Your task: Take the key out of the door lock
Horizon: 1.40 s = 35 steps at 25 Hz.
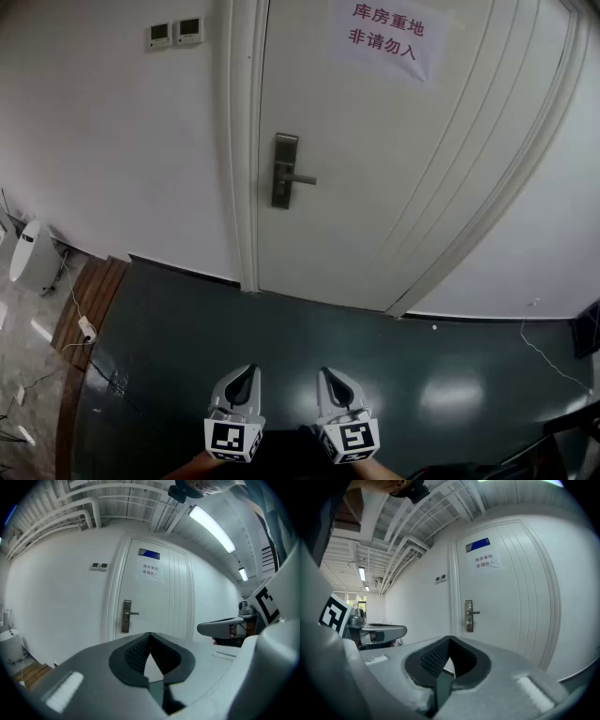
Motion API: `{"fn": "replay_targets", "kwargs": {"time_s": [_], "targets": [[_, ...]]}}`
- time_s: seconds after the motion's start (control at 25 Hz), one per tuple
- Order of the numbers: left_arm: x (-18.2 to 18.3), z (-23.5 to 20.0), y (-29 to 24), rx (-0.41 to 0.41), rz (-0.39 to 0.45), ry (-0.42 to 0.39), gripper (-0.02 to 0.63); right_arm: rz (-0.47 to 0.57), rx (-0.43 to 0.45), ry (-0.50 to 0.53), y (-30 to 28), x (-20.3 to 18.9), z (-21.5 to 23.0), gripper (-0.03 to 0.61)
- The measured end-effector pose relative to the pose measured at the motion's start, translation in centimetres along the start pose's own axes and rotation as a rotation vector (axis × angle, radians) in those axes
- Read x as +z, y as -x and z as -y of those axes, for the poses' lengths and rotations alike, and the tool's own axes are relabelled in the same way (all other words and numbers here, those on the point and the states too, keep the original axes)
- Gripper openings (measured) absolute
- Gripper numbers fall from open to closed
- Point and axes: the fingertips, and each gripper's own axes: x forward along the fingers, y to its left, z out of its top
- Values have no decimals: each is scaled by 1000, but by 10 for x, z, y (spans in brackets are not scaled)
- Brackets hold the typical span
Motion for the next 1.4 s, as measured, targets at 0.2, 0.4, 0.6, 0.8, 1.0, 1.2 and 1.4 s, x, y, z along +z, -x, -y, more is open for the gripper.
{"fn": "replay_targets", "kwargs": {"time_s": [0.2, 0.4, 0.6, 0.8, 1.0, 1.2, 1.4], "targets": [[0, -5, 1, 6, 1, 1, 18, -8, 13, -3, -3, -9, -4, -9], [1, -10, -3, 11, 3, -6, 18, -4, 7, 18, -8, -8, -5, -9], [6, -17, -11, 23, 17, -33, 17, -1, 6, 22, -19, -1, -10, -9], [8, -21, -9, 35, 20, -8, 18, -18, 56, 0, -23, -1, -19, -8], [10, -36, 4, 50, 32, -3, 18, -7, 40, -14, -26, 3, -27, -8], [7, -67, 26, 68, 40, -2, 18, 3, 31, -10, -34, 9, -55, -8], [12, -102, 43, 75, 63, -6, 18, 15, 4, 10, -49, 19, -78, -8]]}}
